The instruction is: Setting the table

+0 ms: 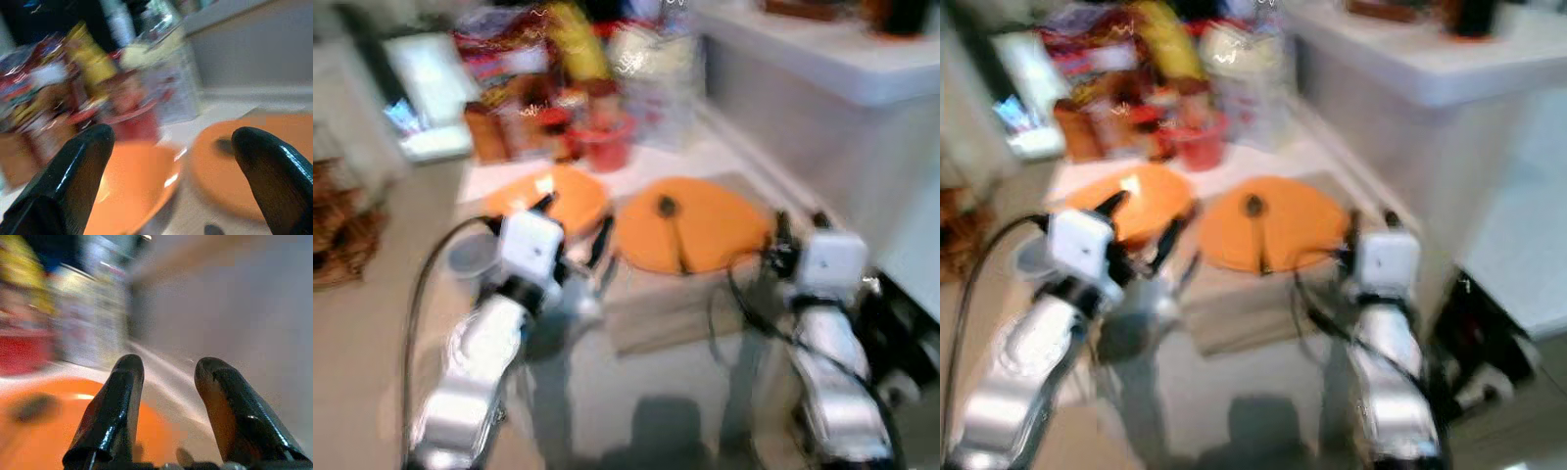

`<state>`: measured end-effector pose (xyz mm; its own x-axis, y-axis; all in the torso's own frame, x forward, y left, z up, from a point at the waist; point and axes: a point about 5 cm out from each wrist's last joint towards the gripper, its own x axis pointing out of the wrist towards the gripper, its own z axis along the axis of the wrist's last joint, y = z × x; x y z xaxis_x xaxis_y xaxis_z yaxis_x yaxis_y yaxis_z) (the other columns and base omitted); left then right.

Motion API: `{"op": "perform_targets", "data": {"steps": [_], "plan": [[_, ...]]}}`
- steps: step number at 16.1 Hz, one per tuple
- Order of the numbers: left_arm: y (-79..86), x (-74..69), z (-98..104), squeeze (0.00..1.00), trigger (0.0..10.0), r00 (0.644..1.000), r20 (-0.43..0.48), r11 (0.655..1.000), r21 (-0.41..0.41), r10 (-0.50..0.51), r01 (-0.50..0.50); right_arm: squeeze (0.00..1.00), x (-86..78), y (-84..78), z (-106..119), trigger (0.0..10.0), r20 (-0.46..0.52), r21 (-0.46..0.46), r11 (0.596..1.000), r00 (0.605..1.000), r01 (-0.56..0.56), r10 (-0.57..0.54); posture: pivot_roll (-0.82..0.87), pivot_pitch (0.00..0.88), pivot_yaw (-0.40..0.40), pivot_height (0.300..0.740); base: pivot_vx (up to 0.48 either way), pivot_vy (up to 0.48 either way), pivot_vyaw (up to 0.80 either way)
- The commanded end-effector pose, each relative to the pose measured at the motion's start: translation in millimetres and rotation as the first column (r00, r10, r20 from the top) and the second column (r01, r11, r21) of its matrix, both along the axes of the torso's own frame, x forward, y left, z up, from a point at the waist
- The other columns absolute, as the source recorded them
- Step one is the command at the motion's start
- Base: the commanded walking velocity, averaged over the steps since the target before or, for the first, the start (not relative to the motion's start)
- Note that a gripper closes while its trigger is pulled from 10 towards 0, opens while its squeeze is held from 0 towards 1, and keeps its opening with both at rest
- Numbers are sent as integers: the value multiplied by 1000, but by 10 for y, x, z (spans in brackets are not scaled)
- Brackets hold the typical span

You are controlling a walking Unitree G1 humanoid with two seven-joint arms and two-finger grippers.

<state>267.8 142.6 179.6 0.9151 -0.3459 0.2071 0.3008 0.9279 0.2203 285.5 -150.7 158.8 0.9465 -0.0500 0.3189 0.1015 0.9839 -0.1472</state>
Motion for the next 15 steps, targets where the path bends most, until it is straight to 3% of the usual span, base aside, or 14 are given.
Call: {"op": "perform_targets", "data": {"steps": [1, 5, 7, 8, 9, 11, 13, 15], "plan": [[-29, 12, 44, 0, 10000, 1000, 18, 1000, 5, -5, 5, 0, 15, -71, -11, 10000, -4, -7, 1000, 1000, 22, -22, -97, 0, 97, 740, 0, 0, 0], [-27, 27, 41, 0, 10000, 1000, 8, 1000, -1, -2, 2, 0, 292, -29, 173, 10000, 18, 46, 999, 1000, 2, -3, -95, 0, 106, 740, 0, 0, 0], [-22, 21, 35, 0, 10000, 1000, 4, 1000, -2, -3, 3, 0, 527, -61, 257, 10000, -8, 68, 998, 1000, 6, -6, -77, 0, 118, 740, 0, 0, 0], [-24, -2, 30, 0, 10000, 1000, 0, 1000, 0, -9, 9, 0, 738, -80, 347, 10000, -22, 73, 997, 1000, 3, -1, -66, 0, 120, 740, 0, 0, 0], [-26, -6, 29, 0, 10000, 1000, -1, 1000, 2, -10, 10, 0, 786, -101, 371, 10000, -21, 78, 997, 1000, 19, -17, -66, 0, 120, 740, 0, 0, 0], [-13, -70, 10, 0, 10000, 1000, -20, 1000, 19, -13, 13, 0, 1032, -117, 429, 10000, -77, 103, 994, 997, 36, -28, -16, 0, 128, 740, 0, 0, 0], [41, -172, 8, 0, 10000, 999, -36, 999, 40, -2, 4, 0, 1170, -125, 435, 10000, -153, 126, 991, 988, 51, -31, 38, 0, 129, 740, 0, 0, 0], [117, -272, 9, 0, 10000, 998, -54, 998, 61, 22, -19, 0, 1250, -33, 499, 10000, -187, 125, 992, 982, 21, 2, 99, 0, 124, 740, 0, 0, 0]]}}
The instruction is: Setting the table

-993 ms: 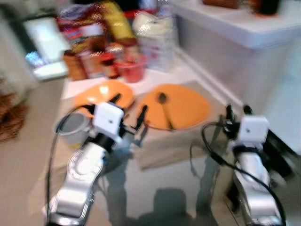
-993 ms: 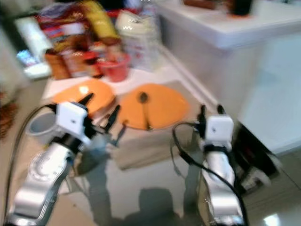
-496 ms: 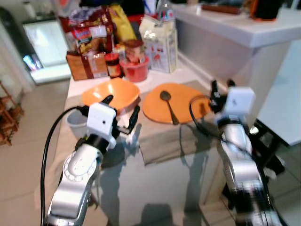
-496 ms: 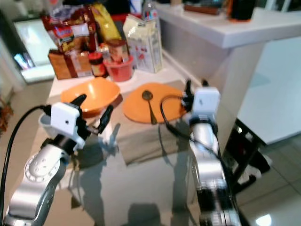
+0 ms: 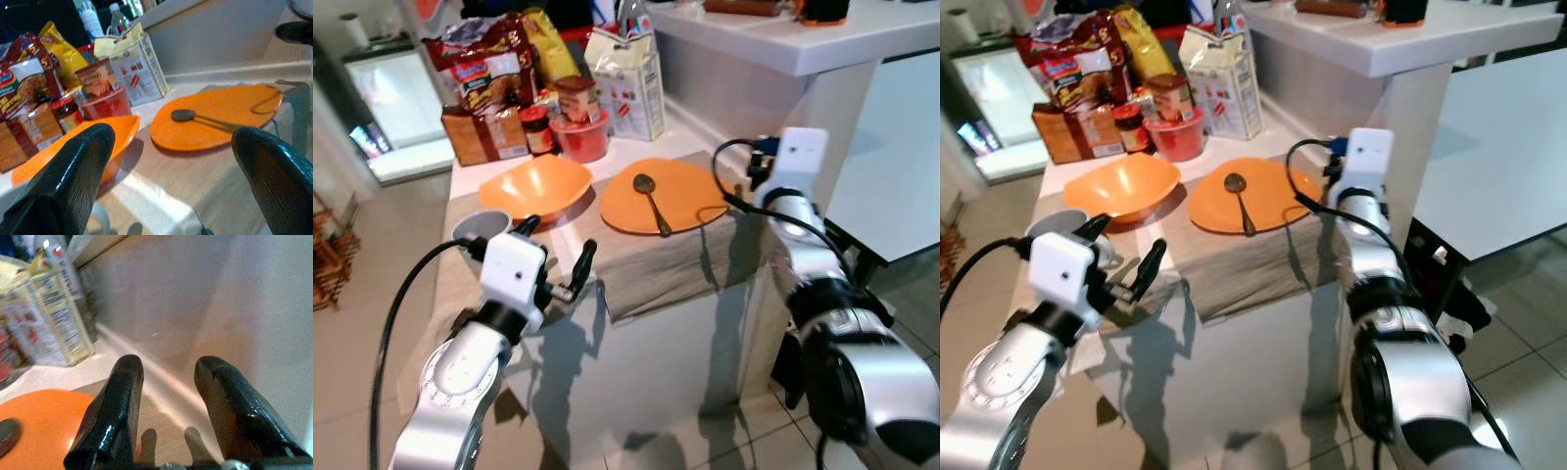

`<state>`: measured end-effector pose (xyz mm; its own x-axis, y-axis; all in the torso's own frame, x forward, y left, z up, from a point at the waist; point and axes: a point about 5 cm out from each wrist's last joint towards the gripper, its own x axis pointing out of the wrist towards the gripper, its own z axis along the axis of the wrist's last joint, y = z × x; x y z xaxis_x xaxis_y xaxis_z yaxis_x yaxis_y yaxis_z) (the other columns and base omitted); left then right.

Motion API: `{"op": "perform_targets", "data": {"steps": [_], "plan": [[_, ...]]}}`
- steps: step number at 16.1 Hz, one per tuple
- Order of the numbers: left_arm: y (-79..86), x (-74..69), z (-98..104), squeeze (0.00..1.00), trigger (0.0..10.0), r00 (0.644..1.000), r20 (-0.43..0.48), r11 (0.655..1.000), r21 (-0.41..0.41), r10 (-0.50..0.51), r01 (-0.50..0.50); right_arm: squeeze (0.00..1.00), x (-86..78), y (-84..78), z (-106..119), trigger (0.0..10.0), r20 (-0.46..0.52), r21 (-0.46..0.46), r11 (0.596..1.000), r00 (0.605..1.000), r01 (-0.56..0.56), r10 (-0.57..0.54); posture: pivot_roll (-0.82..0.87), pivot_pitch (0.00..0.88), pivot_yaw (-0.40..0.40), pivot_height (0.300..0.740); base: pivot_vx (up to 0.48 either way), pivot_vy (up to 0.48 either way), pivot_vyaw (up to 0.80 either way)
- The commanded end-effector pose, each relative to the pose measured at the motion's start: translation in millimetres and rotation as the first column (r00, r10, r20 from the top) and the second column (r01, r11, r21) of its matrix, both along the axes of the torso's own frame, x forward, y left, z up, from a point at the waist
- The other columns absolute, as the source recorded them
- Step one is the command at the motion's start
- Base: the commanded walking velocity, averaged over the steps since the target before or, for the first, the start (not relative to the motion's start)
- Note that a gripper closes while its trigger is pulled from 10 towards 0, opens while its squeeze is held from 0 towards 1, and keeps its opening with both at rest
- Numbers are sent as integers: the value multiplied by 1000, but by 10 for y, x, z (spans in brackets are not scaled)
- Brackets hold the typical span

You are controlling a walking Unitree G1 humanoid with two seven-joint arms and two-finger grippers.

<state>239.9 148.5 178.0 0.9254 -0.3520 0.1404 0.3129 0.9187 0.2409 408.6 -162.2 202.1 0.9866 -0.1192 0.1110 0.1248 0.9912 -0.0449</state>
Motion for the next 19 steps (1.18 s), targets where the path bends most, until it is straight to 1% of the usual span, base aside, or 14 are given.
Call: {"op": "perform_targets", "data": {"steps": [1, 2, 3, 4, 5, 6, 7, 8, 9, 12, 15, 17, 19], "plan": [[95, -60, 29, 0, 10000, 1000, -6, 999, 38, 28, -28, 0, 50, 142, 110, 10000, 8, -5, 999, 999, -48, 48, 121, 0, 123, 740, 0, 0, 0], [137, -76, 40, 0, 10000, 999, -4, 997, 56, 54, -54, 0, 62, 170, 164, 10000, 32, -8, 998, 998, -59, 59, 144, 0, 113, 740, 0, 0, 0], [185, -64, 38, 0, 10000, 996, -15, 995, 54, 84, -83, 0, 71, 205, 212, 10000, 53, -19, 997, 996, -73, 74, 153, 0, 104, 740, 0, 0, 0], [185, -64, 38, 0, 10000, 996, -15, 995, 54, 84, -83, 0, 71, 205, 212, 10000, 53, -19, 997, 996, -73, 74, 153, 0, 104, 740, 0, 0, 0], [174, -95, 36, 0, 10000, 996, -22, 995, 50, 84, -83, 0, 90, 245, 256, 10000, 53, -33, 994, 993, -101, 102, 155, 0, 99, 740, 0, 0, 0], [160, -132, 33, 0, 10000, 996, -28, 995, 47, 85, -83, 0, 115, 284, 358, 10000, 64, -57, 991, 990, -119, 122, 161, 0, 88, 740, 0, 0, 0], [157, -142, 30, 0, 10000, 996, -31, 995, 45, 87, -85, 0, 125, 292, 404, 10000, 69, -58, 991, 990, -121, 125, 161, 0, 88, 740, 0, 0, 0], [152, -196, 23, 0, 10000, 994, -46, 995, 44, 97, -95, 0, 147, 285, 483, 10000, 70, -39, 993, 991, -109, 112, 184, 0, 81, 740, 0, 0, 0], [153, -215, 20, 0, 10000, 994, -51, 994, 46, 100, -97, 0, 151, 282, 493, 10000, 66, -33, 994, 992, -105, 107, 192, 4, 79, 740, 0, 0, 0], [203, -298, 34, 0, 10000, 991, -65, 992, 60, 118, -114, 0, 160, 290, 426, 10000, 11, 20, 995, 995, -96, 96, 228, 22, 80, 740, 0, 0, 0], [217, -349, 44, 0, 10000, 989, -78, 990, 71, 128, -122, 0, 150, 333, 259, 10000, -82, 68, 993, 992, -93, 99, 244, 31, 74, 740, 0, 0, 0], [214, -373, 48, 0, 10000, 987, -83, 989, 68, 136, -131, 0, 122, 431, 119, 10000, -126, 40, 993, 986, -108, 112, 248, 44, 68, 740, 0, 0, 0], [208, -383, 51, 0, 10000, 987, -86, 989, 67, 138, -132, 0, 102, 470, 38, 10000, -147, 40, 992, 982, -116, 121, 249, 49, 68, 740, 0, 0, 0]]}}
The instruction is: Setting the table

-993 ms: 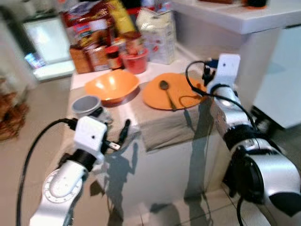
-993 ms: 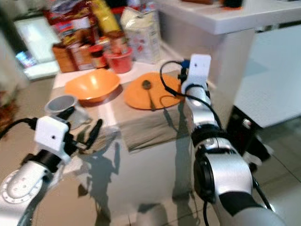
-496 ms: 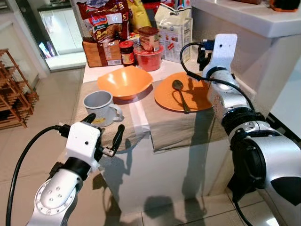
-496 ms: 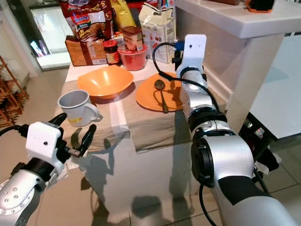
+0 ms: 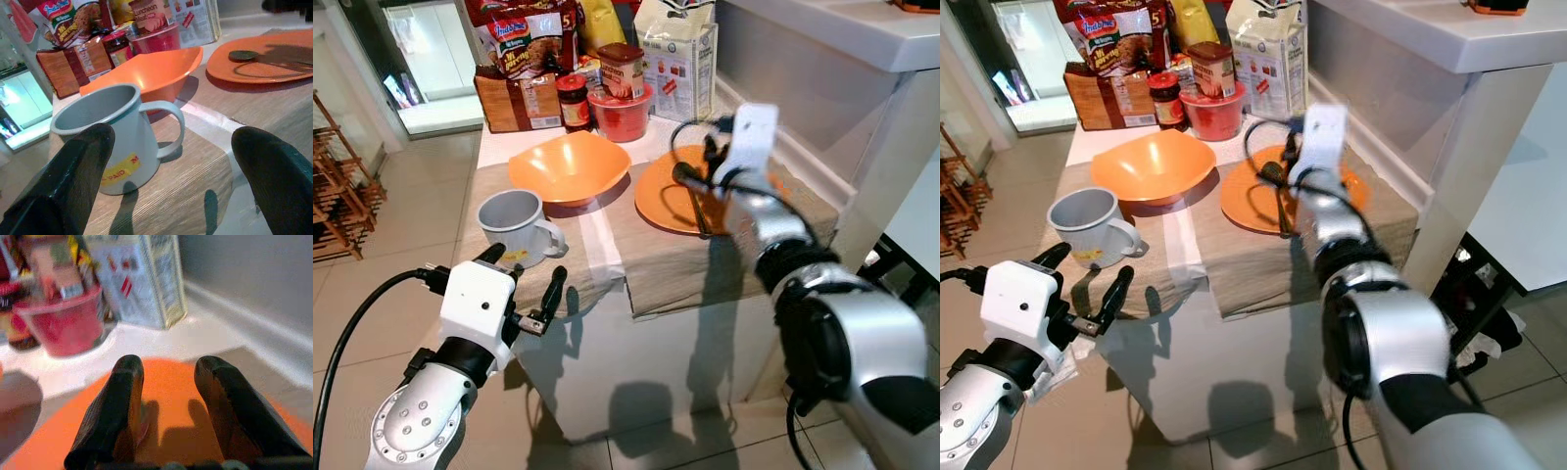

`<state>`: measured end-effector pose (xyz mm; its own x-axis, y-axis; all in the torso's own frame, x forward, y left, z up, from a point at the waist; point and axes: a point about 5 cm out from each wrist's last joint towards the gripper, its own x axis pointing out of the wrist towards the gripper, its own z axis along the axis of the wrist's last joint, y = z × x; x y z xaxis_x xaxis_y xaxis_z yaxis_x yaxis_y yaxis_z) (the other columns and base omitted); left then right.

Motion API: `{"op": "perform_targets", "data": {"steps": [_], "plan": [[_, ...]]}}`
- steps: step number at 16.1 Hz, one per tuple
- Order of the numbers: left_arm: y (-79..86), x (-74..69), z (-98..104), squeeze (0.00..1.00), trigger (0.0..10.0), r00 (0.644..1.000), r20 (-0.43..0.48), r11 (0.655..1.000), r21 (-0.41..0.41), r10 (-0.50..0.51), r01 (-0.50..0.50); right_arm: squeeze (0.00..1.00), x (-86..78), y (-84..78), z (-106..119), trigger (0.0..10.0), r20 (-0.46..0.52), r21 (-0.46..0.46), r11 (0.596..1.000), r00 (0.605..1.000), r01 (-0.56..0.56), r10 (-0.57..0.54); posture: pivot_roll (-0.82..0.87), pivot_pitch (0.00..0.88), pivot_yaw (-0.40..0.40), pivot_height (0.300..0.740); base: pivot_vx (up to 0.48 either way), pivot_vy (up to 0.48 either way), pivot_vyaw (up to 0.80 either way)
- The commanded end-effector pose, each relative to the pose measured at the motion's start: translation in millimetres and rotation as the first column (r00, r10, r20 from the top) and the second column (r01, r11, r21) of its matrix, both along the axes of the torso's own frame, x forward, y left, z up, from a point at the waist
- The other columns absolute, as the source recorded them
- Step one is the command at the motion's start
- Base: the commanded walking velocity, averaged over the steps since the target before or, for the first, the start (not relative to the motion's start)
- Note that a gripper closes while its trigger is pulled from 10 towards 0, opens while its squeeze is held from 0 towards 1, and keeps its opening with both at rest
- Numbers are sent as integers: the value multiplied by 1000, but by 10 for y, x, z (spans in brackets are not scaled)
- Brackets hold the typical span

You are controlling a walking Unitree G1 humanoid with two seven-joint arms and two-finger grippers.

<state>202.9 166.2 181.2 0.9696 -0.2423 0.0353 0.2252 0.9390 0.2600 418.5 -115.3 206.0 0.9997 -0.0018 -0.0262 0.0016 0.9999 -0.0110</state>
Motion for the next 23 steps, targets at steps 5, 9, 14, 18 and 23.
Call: {"op": "perform_targets", "data": {"steps": [5, 9, 14, 18, 23], "plan": [[5, -59, 12, 0, 10000, 1000, -9, 1000, 6, 23, -23, 0, -64, 3, -277, 10000, -108, -44, 999, 994, -14, 9, 249, 65, 56, 740, 0, 0, 0], [-11, -73, 21, 0, 10000, 1000, -9, 1000, 5, 21, -21, 0, -87, 41, -339, 10000, -113, -36, 998, 993, -43, 39, 252, 71, 53, 740, 0, 0, 0], [-10, -94, 22, 0, 10000, 1000, -12, 1000, 3, 28, -28, 0, -57, 215, -110, 10000, 15, -45, 989, 990, -141, 142, 258, 76, 43, 740, 0, 0, 0], [-21, -101, 16, 0, 10000, 999, -14, 999, -3, 32, -32, 0, -45, 269, -29, 10000, 40, -36, 986, 986, -163, 164, 256, 79, 39, 740, 0, 0, 0], [-22, -115, 6, 0, 10000, 999, -21, 999, -3, 31, -32, 0, -68, 166, -224, 10000, -61, -30, 995, 994, -93, 91, 258, 86, 40, 740, 0, 0, 0]]}}
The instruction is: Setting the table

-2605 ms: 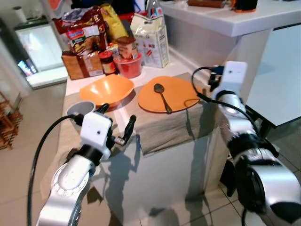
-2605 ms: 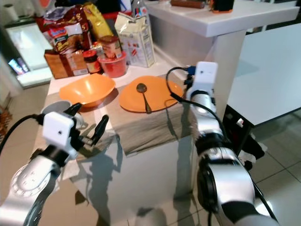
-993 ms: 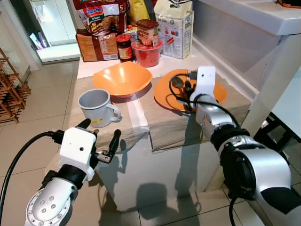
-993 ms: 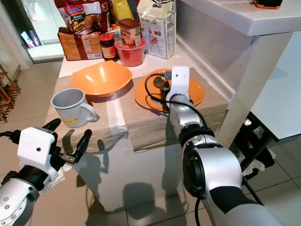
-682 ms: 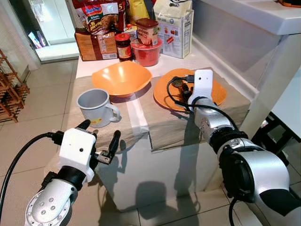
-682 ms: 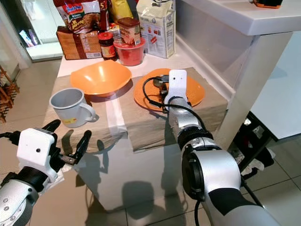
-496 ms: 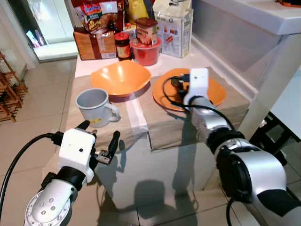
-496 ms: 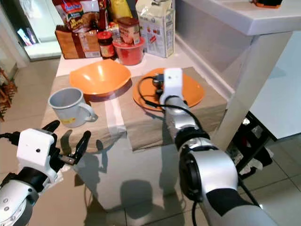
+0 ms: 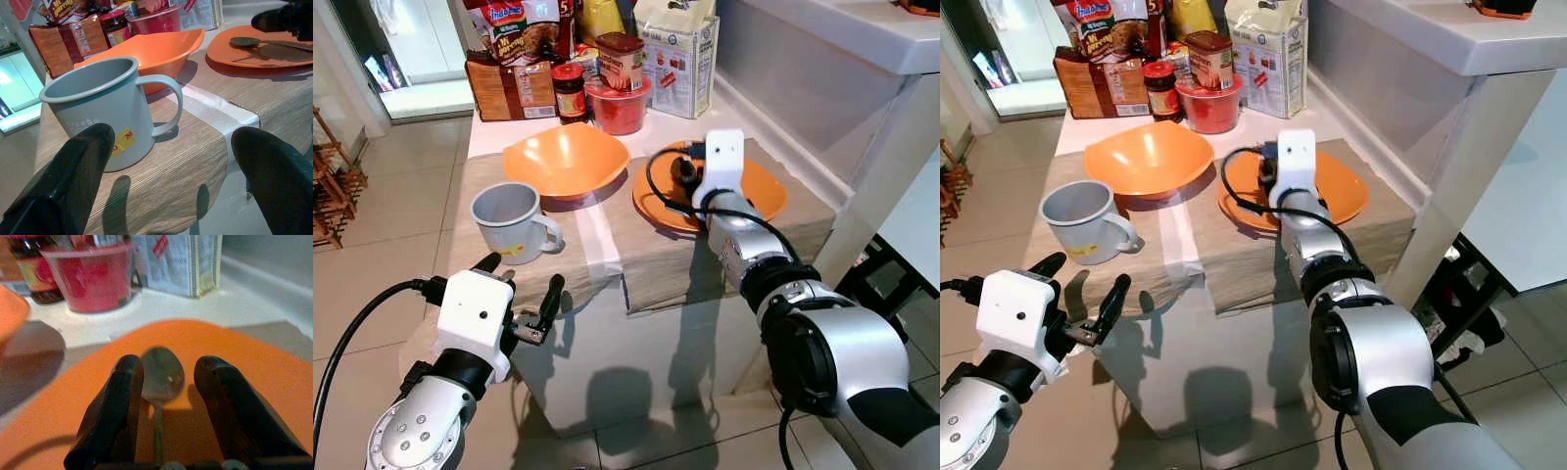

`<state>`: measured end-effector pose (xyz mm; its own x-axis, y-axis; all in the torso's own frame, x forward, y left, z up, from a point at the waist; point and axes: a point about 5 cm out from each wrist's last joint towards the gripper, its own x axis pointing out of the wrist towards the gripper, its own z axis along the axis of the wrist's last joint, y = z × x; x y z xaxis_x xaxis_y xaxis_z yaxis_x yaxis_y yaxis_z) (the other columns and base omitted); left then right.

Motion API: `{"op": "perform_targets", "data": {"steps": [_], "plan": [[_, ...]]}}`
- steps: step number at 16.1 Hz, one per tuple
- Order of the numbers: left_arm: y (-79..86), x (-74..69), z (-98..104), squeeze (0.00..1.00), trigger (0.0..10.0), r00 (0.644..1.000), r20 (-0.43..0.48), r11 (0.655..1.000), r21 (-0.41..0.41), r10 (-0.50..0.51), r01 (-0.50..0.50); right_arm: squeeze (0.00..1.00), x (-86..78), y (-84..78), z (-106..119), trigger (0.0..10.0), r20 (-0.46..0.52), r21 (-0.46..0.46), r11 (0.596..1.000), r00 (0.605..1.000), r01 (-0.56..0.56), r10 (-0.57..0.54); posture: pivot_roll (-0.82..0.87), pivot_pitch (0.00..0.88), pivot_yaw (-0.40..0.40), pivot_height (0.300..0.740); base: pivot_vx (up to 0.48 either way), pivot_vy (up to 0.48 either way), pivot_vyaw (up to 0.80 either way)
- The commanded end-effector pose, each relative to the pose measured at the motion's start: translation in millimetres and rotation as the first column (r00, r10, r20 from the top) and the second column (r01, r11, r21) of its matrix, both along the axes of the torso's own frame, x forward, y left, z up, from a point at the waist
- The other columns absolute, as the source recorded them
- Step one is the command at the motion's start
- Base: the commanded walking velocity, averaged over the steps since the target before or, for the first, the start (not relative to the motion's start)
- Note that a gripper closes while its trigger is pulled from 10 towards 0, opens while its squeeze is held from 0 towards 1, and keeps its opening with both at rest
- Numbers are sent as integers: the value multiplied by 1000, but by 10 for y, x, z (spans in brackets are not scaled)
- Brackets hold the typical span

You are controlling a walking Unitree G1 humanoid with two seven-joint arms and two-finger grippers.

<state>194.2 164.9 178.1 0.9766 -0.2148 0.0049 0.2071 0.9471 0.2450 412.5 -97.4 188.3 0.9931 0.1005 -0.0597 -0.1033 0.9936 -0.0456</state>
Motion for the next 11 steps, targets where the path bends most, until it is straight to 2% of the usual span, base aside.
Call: {"op": "perform_targets", "data": {"steps": [1, 3, 9, 11], "plan": [[-11, -27, 36, 0, 10000, 1000, 12, 1000, 5, 3, -3, 0, -10, -18, -61, 10000, -38, 6, 1000, 999, 15, -15, 258, 85, 40, 740, 0, 0, 0], [-20, -26, 35, 0, 10000, 1000, 13, 1000, 4, 2, -2, 0, -11, -16, -83, 10000, -67, 17, 1000, 998, 19, -18, 253, 84, 40, 740, 0, 0, 0], [-43, -12, 32, 0, 10000, 1000, 16, 1000, -3, -2, 2, 0, 3, 40, -19, 10000, -59, -1, 1000, 998, -17, 17, 250, 82, 33, 740, 0, 0, 0], [-36, -14, 31, 0, 10000, 1000, 17, 1000, -4, 0, 0, 0, 1, 101, -5, 10000, -60, -27, 998, 996, -63, 62, 253, 82, 32, 740, 0, 0, 0]]}}
